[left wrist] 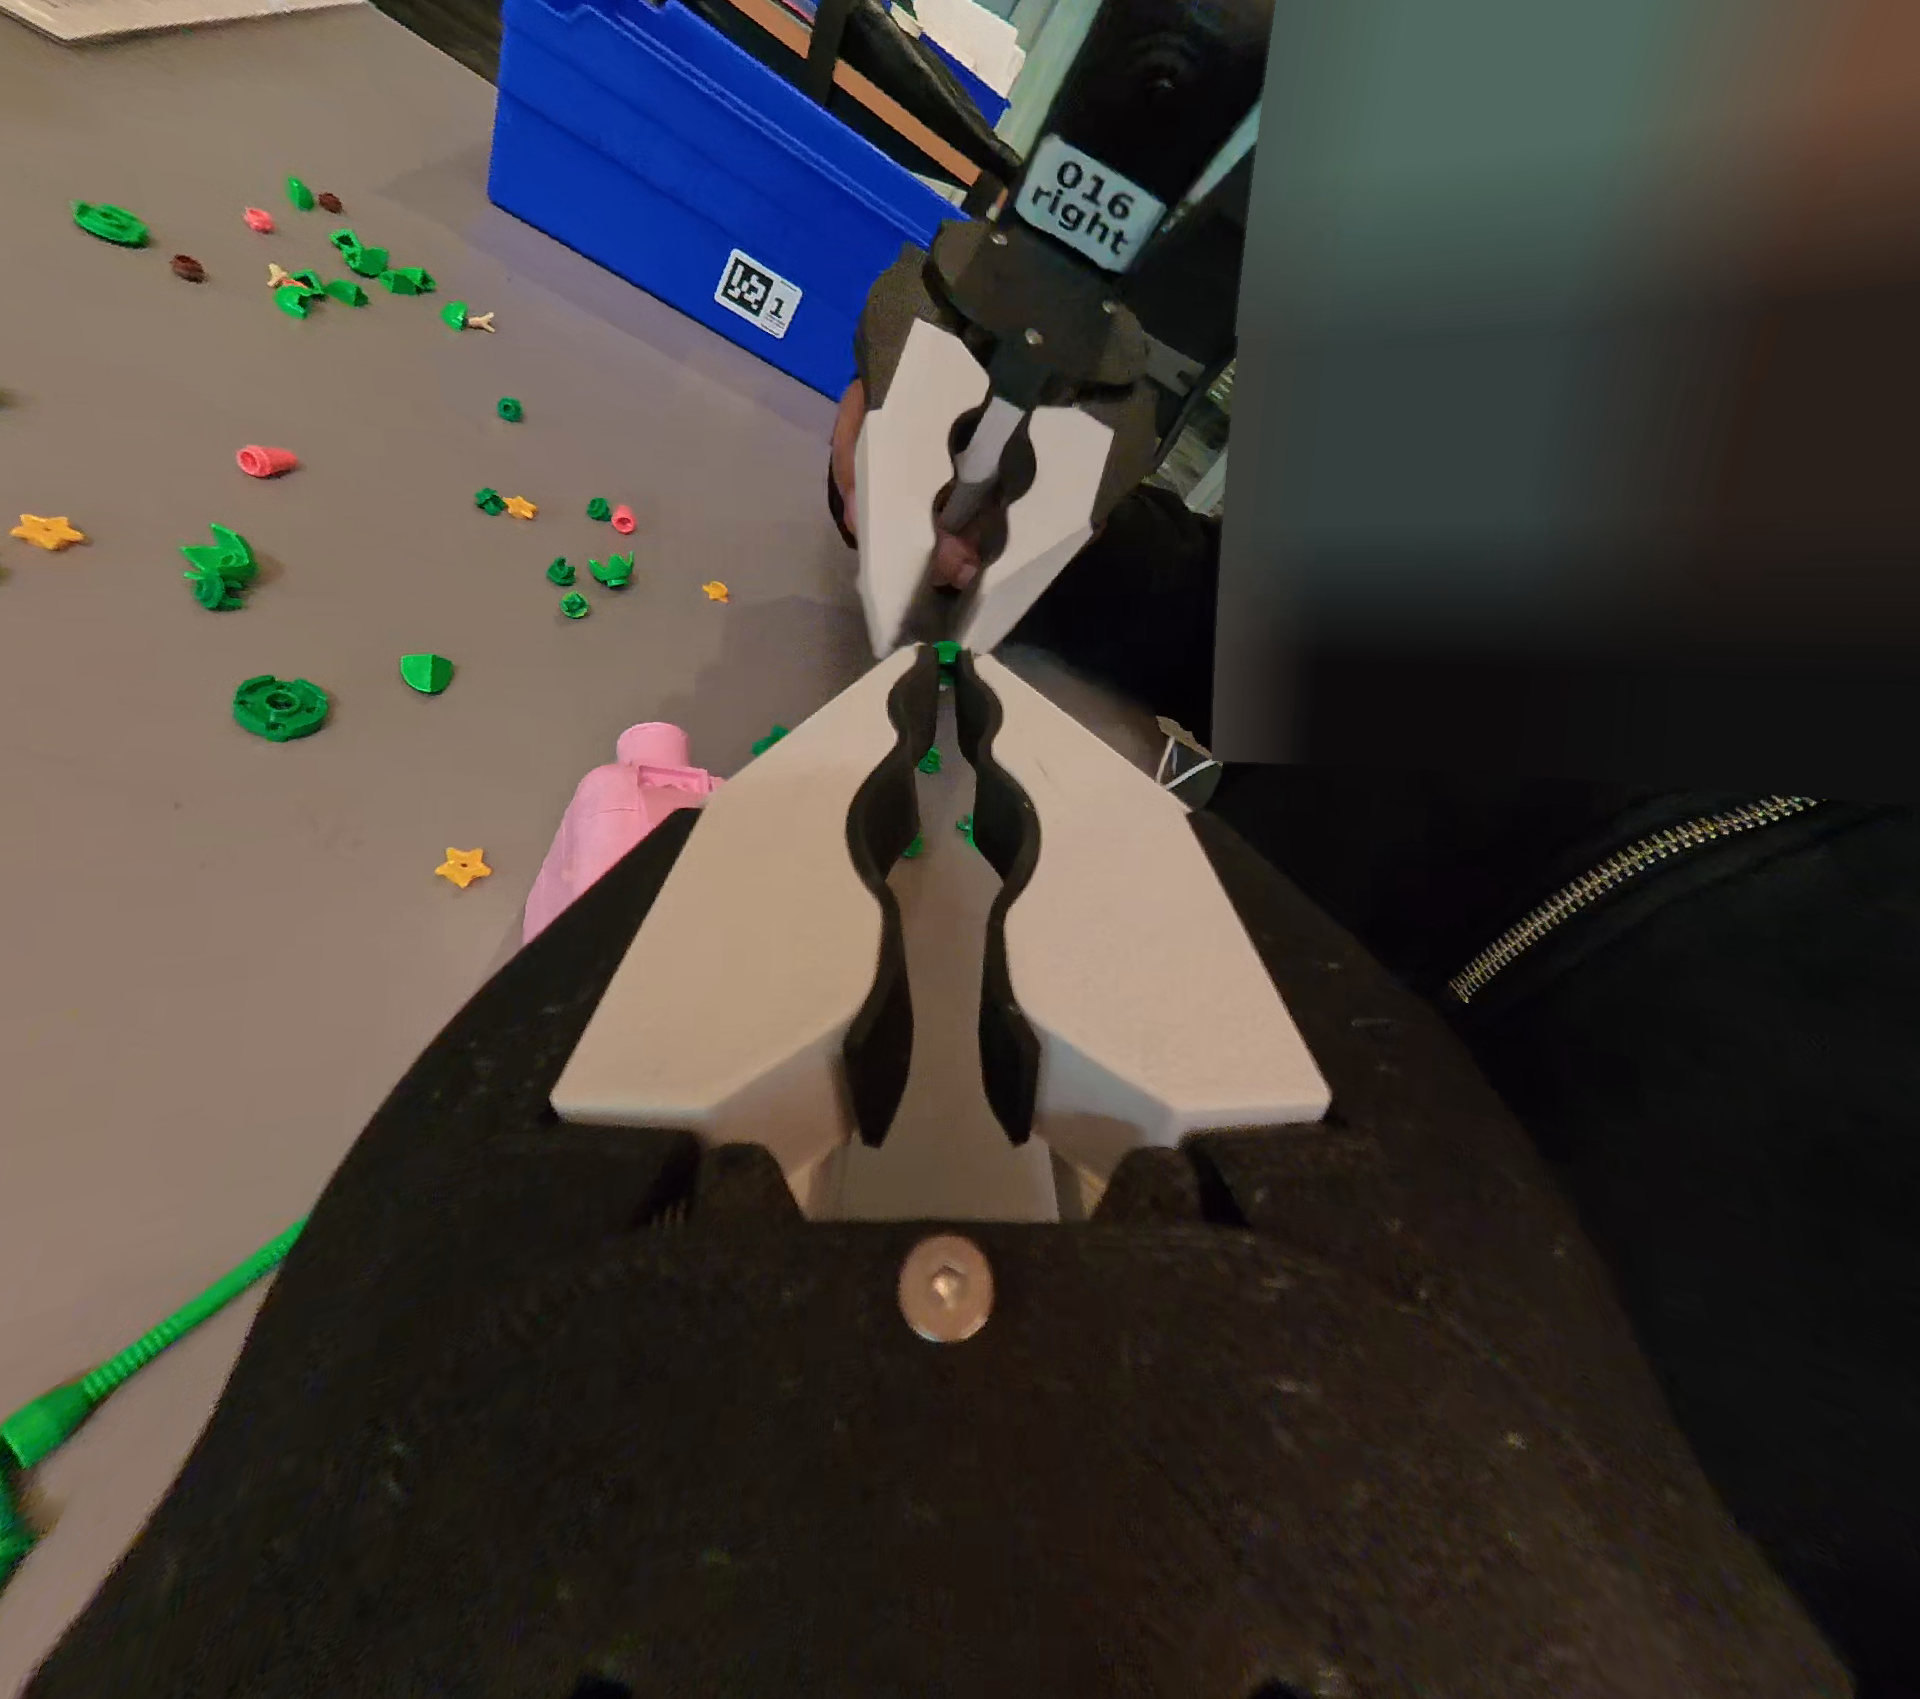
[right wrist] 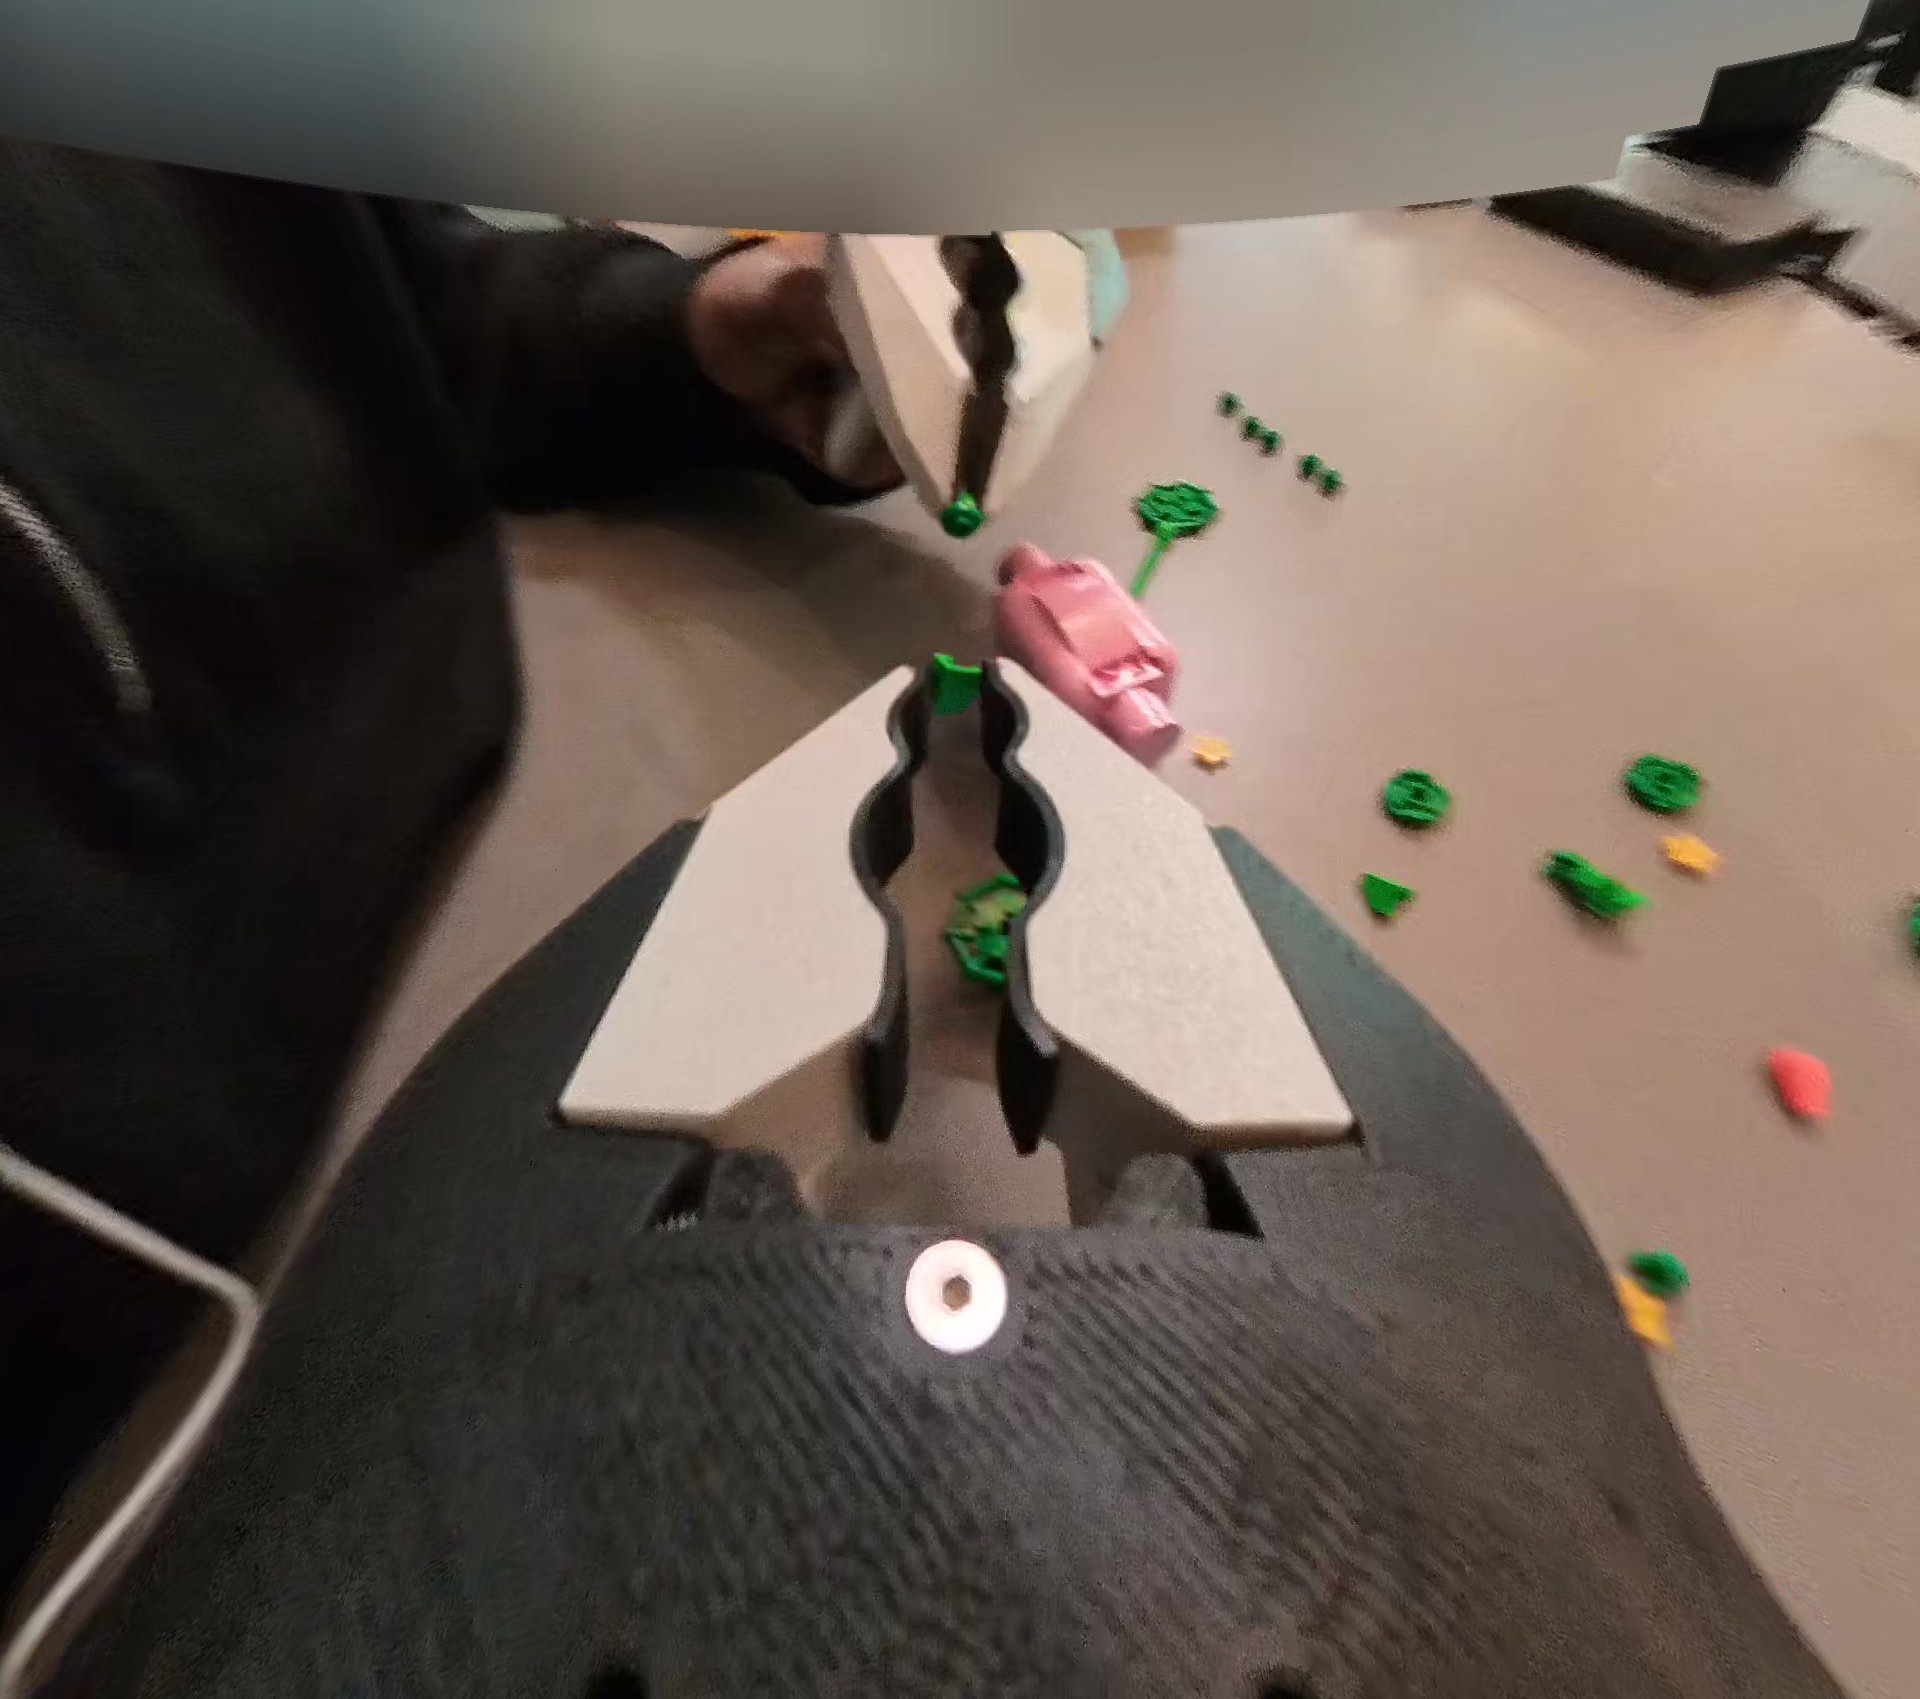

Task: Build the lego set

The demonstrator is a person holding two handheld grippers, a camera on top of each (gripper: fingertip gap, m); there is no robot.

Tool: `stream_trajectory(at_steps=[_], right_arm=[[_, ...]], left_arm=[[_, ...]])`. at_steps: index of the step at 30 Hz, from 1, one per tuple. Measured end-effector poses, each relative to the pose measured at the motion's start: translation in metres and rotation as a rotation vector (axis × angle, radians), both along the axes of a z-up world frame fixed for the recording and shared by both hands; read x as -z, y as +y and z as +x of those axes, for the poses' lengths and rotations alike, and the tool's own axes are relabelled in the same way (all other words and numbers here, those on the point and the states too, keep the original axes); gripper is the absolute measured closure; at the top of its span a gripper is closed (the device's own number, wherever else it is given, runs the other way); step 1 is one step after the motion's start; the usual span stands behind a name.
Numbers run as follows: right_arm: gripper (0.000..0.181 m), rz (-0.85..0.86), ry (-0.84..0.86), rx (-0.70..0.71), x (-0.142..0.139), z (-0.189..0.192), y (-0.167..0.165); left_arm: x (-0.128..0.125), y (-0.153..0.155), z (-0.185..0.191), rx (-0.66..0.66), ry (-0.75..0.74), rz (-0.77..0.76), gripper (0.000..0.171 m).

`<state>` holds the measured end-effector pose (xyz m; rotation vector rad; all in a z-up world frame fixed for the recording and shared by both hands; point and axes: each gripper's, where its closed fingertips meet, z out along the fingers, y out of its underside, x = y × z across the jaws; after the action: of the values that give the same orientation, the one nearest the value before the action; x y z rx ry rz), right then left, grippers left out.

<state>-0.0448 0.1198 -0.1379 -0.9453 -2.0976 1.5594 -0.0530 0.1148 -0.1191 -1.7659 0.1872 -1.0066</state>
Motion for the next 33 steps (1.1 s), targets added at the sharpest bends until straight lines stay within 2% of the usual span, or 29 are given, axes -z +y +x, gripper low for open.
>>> stream_trajectory(at_steps=[6, 11, 15, 29, 33], right_arm=[[0.174, -0.159, -0.116, -0.094, -0.002, 0.010, -0.014], [0.174, -0.184, -0.157, -0.140, 0.000, 0.017, -0.018], [0.174, -0.216, -0.191, -0.180, 0.002, 0.022, -0.021], [0.175, -0.289, -0.270, -0.215, 0.003, 0.027, -0.022], [0.175, -0.294, -0.309, -0.213, 0.008, 0.027, -0.022]], left_arm=[[0.009, -0.003, 0.016, 0.072, 0.018, -0.039, 0.171], [0.016, -0.007, 0.031, 0.142, 0.079, -0.045, 0.171], [0.016, -0.010, 0.037, 0.179, 0.070, -0.036, 0.171], [0.022, -0.010, 0.040, 0.193, 0.092, -0.063, 0.171], [0.026, -0.011, 0.040, 0.188, 0.146, -0.063, 0.171]])
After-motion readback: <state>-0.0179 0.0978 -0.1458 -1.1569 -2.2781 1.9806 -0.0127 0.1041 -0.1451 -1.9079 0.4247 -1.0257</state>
